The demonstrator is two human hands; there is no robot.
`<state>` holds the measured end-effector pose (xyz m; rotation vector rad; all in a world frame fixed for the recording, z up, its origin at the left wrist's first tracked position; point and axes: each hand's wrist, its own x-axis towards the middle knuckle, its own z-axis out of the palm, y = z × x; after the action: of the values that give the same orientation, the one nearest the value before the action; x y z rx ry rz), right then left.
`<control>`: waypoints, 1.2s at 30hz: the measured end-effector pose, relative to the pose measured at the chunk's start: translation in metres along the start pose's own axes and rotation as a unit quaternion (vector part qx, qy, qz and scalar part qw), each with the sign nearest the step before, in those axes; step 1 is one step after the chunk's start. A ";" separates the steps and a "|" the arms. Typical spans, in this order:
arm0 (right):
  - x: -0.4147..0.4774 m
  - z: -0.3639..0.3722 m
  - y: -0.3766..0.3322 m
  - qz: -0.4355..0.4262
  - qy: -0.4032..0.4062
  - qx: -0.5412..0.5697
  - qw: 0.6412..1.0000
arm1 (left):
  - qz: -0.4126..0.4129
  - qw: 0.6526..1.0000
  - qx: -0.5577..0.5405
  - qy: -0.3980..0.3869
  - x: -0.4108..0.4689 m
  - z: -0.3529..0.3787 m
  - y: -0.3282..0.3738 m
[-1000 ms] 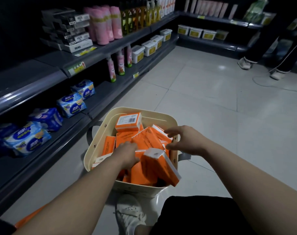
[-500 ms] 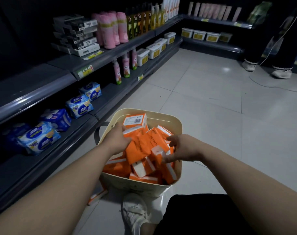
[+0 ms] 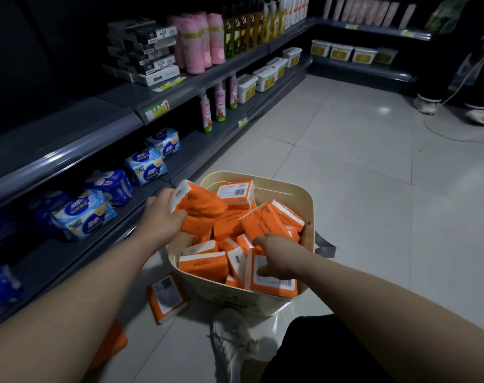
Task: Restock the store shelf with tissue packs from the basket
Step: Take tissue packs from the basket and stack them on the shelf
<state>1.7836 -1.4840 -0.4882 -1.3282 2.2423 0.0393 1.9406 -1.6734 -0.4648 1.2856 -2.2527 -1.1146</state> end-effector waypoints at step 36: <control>0.023 -0.115 -0.196 -0.202 0.281 0.187 0.919 | 0.002 0.961 -0.120 0.251 -0.039 -0.214 -0.070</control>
<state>1.8876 -1.6366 -0.3534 -1.6927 2.1843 -0.9819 2.1311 -1.7625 -0.3763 1.2854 -1.6941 -0.8981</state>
